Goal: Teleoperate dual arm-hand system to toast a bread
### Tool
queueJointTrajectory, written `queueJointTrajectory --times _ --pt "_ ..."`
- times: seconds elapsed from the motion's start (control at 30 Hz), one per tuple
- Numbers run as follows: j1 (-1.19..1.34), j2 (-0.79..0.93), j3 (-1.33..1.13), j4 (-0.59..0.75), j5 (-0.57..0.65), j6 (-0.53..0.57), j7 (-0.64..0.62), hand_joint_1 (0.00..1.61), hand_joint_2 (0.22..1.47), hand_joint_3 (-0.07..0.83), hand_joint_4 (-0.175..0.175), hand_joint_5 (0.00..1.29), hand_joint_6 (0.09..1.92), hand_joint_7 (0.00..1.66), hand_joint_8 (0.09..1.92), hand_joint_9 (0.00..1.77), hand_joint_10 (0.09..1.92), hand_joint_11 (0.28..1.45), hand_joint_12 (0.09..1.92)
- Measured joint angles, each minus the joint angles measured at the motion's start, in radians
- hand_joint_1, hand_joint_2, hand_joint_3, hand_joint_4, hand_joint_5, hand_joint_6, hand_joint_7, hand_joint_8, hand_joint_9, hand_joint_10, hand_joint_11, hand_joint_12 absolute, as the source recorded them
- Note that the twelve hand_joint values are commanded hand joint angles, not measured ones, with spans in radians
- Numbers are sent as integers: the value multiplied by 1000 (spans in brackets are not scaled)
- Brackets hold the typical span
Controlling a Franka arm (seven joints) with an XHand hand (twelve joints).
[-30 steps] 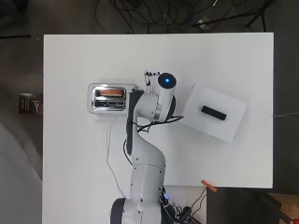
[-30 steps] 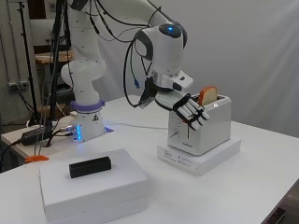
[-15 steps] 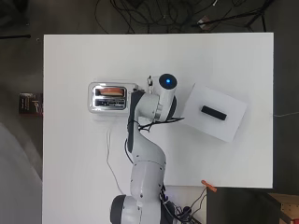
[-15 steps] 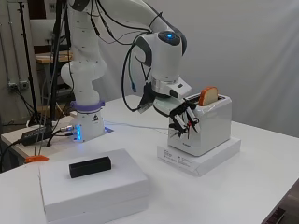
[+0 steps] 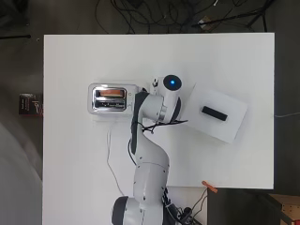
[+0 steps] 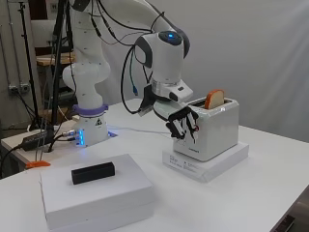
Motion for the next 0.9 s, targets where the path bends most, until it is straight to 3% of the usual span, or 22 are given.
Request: queueJointTrajectory --times 0.07,0.4,0.57,0.7,0.83,0.87,0.9 --pt "-5 6 0 -4 47 4 -48 175 1191 2 83 942 87 1354 1920 1492 1920 787 1893" --pt "-44 92 12 -12 93 8 -123 199 1174 -1 -3 708 87 1287 1920 1481 1920 966 1920" --pt "-83 197 38 -5 151 11 -136 177 1172 0 -18 604 87 1051 1896 1276 1920 755 1907" --pt "-97 214 40 -9 188 7 -160 138 1182 1 -26 530 87 928 1671 1078 1840 570 1657" --pt "-101 152 47 1 159 -12 -144 109 1199 2 -15 589 87 980 1625 1125 1827 538 1534" --pt "-102 128 54 6 145 -15 -138 97 1200 1 -33 530 87 937 1607 1089 1807 528 1463" --pt "-104 83 70 7 118 -11 -125 66 1202 1 -51 458 87 872 1349 1004 1479 519 1075"
